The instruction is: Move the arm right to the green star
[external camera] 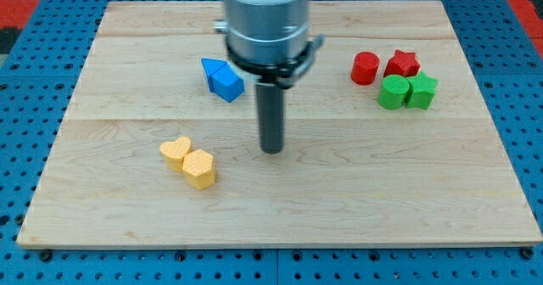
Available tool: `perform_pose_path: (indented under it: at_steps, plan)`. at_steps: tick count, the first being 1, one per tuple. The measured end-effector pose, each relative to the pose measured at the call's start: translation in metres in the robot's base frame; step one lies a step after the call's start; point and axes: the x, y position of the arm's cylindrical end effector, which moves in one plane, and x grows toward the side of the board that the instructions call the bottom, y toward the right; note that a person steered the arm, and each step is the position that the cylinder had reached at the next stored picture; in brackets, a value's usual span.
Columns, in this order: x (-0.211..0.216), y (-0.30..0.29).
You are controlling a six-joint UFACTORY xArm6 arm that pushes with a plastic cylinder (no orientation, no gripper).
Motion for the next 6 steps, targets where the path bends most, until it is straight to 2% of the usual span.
perform_pose_path:
  at_steps: [1, 2, 3, 4, 5, 6]
  plan:
    - [0.000, 0.000]
    - [0.027, 0.050]
    - [0.023, 0.181]
    - [-0.022, 0.267]
    - [-0.062, 0.276]
    - [-0.069, 0.236]
